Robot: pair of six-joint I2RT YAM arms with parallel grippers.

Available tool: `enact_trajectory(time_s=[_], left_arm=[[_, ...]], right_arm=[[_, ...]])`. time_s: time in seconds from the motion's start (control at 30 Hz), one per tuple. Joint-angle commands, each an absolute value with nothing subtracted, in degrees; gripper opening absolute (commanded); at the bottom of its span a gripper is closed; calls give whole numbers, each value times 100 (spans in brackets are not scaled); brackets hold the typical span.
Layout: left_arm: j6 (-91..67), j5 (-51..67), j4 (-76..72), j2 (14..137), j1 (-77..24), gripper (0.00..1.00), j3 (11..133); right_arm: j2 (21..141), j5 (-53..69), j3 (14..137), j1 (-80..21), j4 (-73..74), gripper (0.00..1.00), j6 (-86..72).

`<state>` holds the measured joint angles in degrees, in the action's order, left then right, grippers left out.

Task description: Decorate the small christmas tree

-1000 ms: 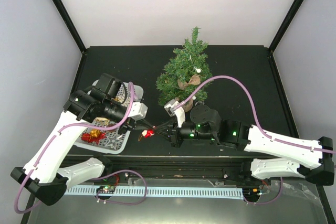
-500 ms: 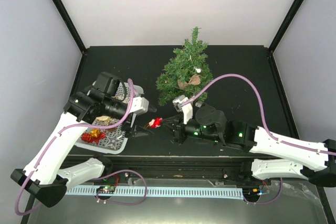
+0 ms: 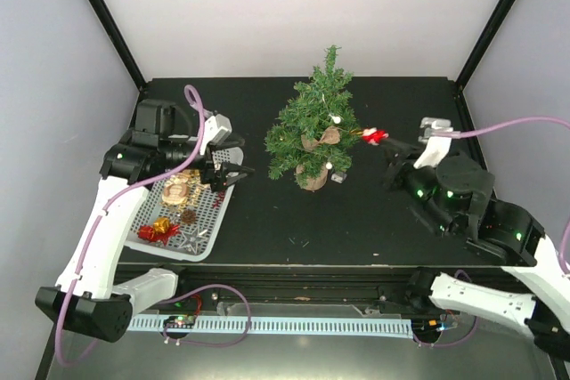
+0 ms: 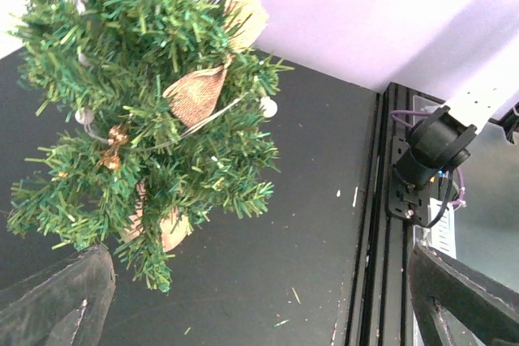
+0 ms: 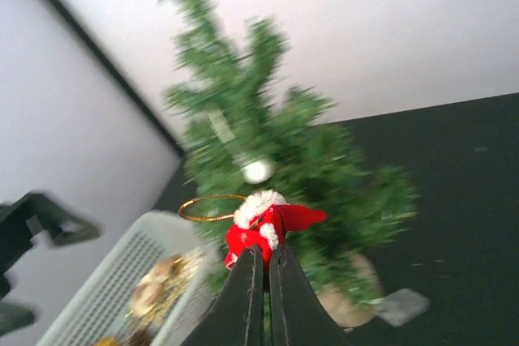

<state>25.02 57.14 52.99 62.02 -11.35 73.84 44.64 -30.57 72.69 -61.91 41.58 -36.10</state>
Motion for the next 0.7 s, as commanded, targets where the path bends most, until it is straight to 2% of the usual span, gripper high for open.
enact_trajectory(time_s=[0.0, 0.13, 0.3, 0.5, 0.67], left_arm=[[2220, 5690, 5131, 6492, -1072, 99, 7729], [2250, 5211, 5195, 6885, -1072, 99, 7970], [2156, 4761, 5065, 7285, -1048, 99, 8303], [2006, 4719, 4602, 7619, -1022, 99, 8379], [2097, 4777, 4789, 7890, -997, 99, 8582]], right_arm=[[4590, -2580, 7388, -4832, 4770, 1, -3342], [4908, -1027, 7232, -3398, 4377, 1, -3290], [5257, 228, 7088, -2342, 3670, 1, -3422], [5980, 824, 7564, -2163, 3300, 1, -3331], [6368, 1054, 7952, -2171, 3379, 1, -3169]])
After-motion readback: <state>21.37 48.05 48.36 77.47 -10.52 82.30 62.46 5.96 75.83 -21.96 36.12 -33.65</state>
